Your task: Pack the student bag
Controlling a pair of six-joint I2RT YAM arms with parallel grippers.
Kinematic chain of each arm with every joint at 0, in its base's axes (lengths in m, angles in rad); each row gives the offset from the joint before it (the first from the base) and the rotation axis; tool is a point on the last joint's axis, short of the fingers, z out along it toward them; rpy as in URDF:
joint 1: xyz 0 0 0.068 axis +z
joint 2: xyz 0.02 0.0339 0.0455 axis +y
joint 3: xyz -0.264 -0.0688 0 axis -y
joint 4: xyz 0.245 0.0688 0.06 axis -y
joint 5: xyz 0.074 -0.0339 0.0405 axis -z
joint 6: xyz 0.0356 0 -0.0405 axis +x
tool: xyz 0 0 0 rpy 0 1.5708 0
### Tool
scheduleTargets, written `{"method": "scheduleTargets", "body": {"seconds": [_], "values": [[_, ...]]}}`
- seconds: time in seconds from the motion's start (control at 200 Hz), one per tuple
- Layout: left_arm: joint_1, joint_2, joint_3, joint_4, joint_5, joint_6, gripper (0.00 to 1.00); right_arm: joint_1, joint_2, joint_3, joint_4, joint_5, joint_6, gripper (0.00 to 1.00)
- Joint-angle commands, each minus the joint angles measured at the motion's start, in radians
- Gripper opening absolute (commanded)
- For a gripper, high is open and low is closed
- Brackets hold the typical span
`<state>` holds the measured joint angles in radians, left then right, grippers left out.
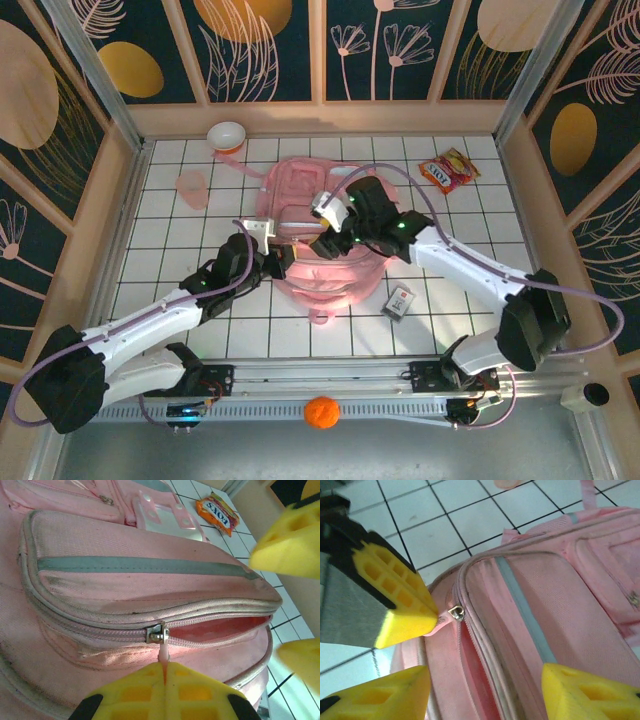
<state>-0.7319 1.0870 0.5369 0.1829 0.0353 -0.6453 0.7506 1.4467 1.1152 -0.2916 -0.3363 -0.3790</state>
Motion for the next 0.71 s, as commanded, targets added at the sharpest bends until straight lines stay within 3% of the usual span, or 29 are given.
{"method": "scheduleTargets", "body": {"seconds": [0.0,0.055,0.24,0.38,0.575,0.701], "values": [[-0.001,-0.019,0.034,0.071,0.035,-0.016,0.0,0.018,0.038,0.038,0.051,-0.026,-0.127,0.58],[-0.001,-0.025,0.036,0.069,0.04,-0.012,0.0,0.018,0.058,0.037,0.072,-0.014,-0.131,0.54],[0.0,-0.036,0.034,0.051,0.036,-0.008,0.0,0.018,0.097,0.048,0.118,0.022,-0.148,0.25],[0.0,-0.041,0.044,-0.028,-0.065,-0.011,0.0,0.011,0.096,0.07,0.041,-0.009,-0.206,0.0],[0.093,-0.033,0.023,-0.108,-0.098,-0.004,0.0,-0.052,0.021,0.064,-0.06,-0.238,-0.362,0.0],[0.156,-0.038,0.011,-0.104,-0.093,0.025,0.0,-0.087,0.0,0.081,-0.147,-0.308,-0.464,0.0]]}}
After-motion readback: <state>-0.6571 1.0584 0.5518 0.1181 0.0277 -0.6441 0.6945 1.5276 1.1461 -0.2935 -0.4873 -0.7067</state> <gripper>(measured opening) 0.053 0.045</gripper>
